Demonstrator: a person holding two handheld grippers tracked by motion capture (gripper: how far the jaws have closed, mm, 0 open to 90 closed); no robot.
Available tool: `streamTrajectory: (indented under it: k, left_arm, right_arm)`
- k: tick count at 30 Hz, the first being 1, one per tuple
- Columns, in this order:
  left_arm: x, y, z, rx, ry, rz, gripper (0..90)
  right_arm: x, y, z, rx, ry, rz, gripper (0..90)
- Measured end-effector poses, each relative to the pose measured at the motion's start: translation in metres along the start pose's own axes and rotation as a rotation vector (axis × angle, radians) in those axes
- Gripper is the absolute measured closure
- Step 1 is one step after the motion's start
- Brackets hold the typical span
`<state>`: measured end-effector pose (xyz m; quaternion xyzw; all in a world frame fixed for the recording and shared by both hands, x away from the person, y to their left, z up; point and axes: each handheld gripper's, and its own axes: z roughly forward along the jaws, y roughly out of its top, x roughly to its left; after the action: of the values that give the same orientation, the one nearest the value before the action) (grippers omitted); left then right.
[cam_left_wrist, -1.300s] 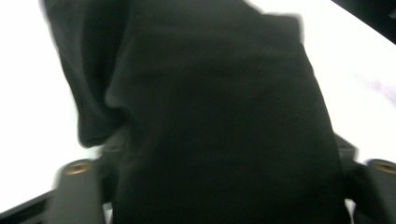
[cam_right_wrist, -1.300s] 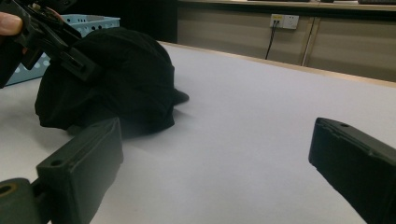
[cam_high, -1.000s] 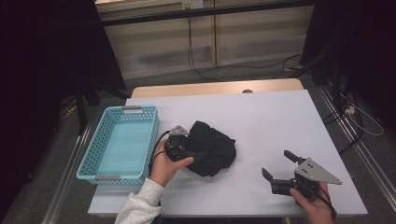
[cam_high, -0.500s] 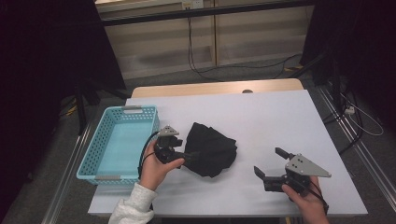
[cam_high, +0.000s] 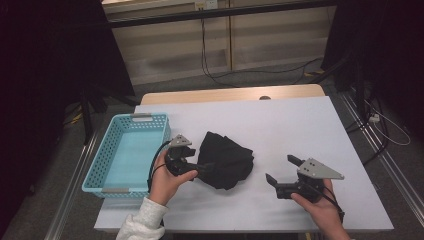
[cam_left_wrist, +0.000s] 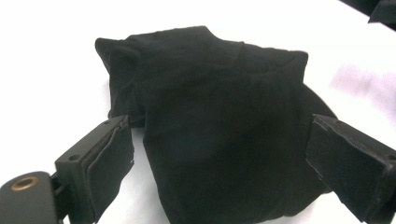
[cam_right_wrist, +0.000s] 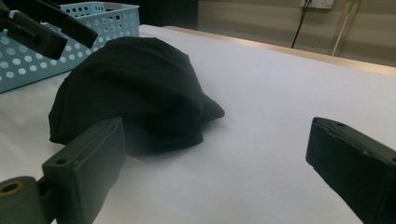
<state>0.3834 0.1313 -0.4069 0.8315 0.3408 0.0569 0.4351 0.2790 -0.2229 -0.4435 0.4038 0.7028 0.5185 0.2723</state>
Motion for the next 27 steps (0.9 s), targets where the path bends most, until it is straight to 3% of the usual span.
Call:
streamTrajectory:
  k: [6,8,11,14,18,19,25,27]
  left_arm:
    - [0.0,-0.001,-0.003,0.007,0.002,0.004,7.1]
    - [0.0,-0.001,-0.003,0.005,0.004,0.009,6.9]
    - [-0.001,-0.002,-0.004,0.004,-0.002,0.006,7.1]
    - [0.0,-0.001,-0.006,0.001,0.007,0.01,7.5]
    - [0.001,0.0,-0.007,0.001,0.004,0.018,7.9]
    - [0.0,0.0,-0.007,0.002,0.006,0.019,8.0]
    - [0.0,0.0,-0.004,0.015,0.002,0.024,8.0]
    - [0.0,-0.001,-0.003,0.013,-0.001,0.025,8.1]
  right_arm:
    - [0.004,0.006,0.016,0.031,0.026,-0.01,12.3]
    - [0.006,0.007,0.022,0.049,0.05,-0.021,20.6]
    - [0.007,0.009,0.031,0.059,0.061,-0.021,22.8]
    - [0.007,0.01,0.042,0.069,0.063,-0.013,24.8]
    - [0.009,0.013,0.055,0.083,0.086,0.034,28.7]
    - [0.011,0.014,0.057,0.087,0.096,0.045,31.5]
    - [0.017,0.018,0.07,0.111,0.093,-0.007,50.1]
    - [0.016,0.017,0.076,0.114,0.098,-0.003,56.8]
